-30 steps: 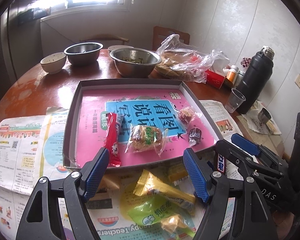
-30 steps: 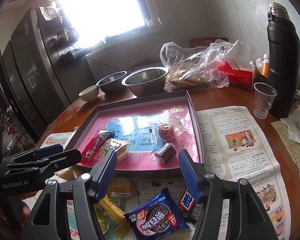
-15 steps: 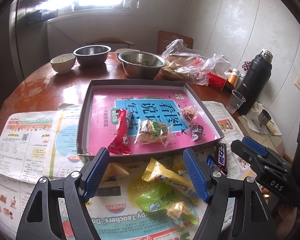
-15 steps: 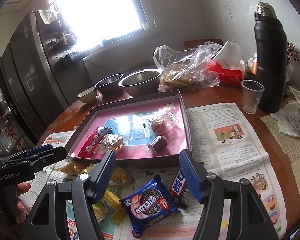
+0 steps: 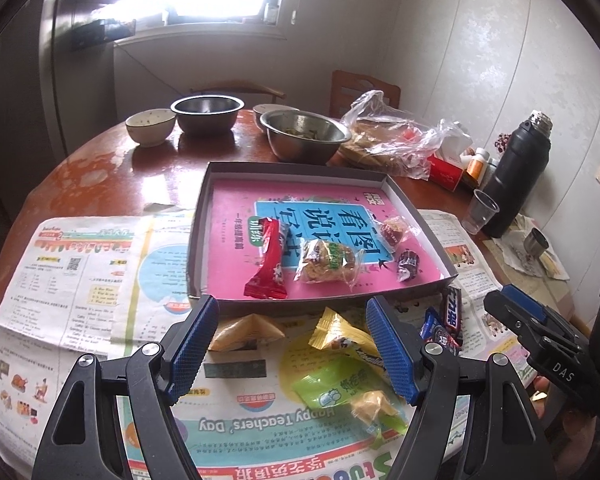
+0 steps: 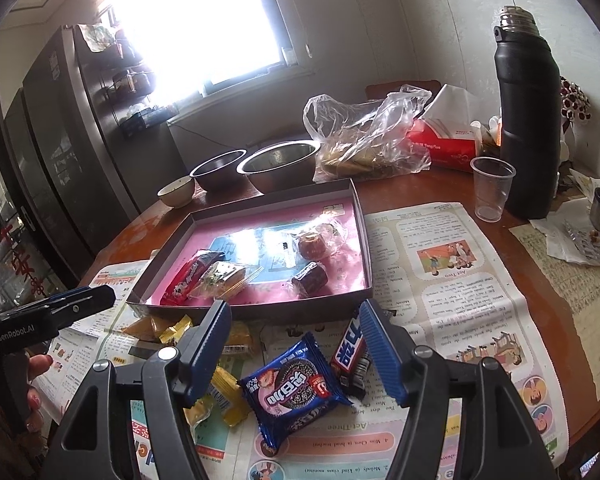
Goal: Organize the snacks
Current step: 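Move both open grippers back from the tray toward the snack pile, then grasp the yellow wrapped snack with the left gripper while the right gripper grasps the blue cookie pack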
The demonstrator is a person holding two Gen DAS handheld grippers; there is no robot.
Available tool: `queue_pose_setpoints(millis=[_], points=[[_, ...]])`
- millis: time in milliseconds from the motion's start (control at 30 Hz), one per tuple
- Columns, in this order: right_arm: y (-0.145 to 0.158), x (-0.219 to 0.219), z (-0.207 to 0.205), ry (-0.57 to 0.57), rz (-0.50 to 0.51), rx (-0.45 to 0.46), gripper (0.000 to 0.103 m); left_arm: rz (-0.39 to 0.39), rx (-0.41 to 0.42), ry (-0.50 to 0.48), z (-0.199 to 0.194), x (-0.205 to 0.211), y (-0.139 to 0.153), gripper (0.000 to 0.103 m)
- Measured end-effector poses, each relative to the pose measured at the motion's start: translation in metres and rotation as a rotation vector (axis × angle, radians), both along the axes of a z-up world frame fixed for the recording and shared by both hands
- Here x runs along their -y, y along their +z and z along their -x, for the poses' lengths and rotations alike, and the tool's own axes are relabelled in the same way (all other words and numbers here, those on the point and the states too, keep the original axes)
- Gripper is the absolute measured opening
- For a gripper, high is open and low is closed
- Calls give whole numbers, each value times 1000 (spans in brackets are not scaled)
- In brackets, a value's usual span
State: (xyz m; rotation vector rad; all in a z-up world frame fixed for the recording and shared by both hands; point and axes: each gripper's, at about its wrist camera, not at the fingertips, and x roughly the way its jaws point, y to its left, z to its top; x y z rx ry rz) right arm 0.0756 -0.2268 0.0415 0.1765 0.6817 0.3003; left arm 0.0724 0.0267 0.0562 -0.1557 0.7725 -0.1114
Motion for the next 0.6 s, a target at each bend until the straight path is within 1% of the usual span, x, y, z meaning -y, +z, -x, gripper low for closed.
queue_pose_setpoints(millis=[233, 600], points=[[0, 2, 6, 1, -4, -2, 67, 1, -17, 10, 6, -3, -3, 78], [-5, 0, 13, 14, 7, -15, 67, 3, -56, -32, 9, 10, -17, 77]])
